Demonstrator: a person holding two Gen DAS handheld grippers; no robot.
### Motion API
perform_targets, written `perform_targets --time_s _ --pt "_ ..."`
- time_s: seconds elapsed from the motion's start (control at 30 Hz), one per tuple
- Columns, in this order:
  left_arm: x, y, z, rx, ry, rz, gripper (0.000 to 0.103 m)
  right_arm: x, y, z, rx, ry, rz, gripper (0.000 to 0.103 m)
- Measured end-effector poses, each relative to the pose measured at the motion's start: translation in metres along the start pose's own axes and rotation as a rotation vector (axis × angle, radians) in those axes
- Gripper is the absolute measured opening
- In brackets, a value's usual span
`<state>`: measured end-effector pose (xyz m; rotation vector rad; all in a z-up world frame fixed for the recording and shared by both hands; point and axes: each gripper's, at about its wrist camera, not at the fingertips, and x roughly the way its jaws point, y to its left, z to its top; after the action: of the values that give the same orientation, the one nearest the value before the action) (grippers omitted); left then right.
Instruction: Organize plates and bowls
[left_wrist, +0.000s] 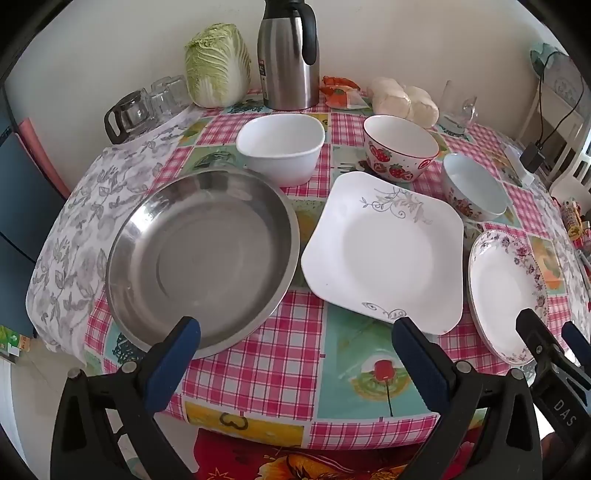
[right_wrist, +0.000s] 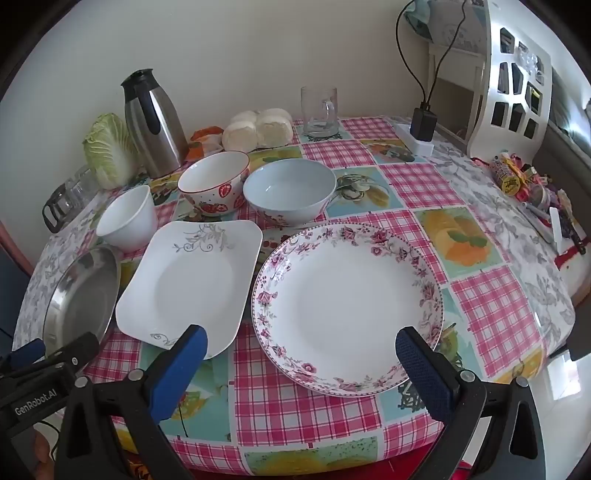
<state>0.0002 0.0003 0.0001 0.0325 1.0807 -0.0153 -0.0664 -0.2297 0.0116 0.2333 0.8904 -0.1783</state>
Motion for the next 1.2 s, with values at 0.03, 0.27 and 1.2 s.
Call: perform_targets --time_s 0.03,0.27,1.2 --pt "0.000 -0.002 0.000 0.005 0.003 0.023 0.103 0.000 0.000 0.000 -0.001 -0.004 0.001 0.103" --pt "0.004 0.011 -0.002 -0.022 -0.006 0.024 0.103 0.004 0.005 -0.005 -0.020 -0.010 -0.022 0.103" --pt "0.007 0.004 -0.001 -0.028 0.032 0.059 0.103 0.006 -0.001 -0.001 -0.012 0.019 -0.021 0.103"
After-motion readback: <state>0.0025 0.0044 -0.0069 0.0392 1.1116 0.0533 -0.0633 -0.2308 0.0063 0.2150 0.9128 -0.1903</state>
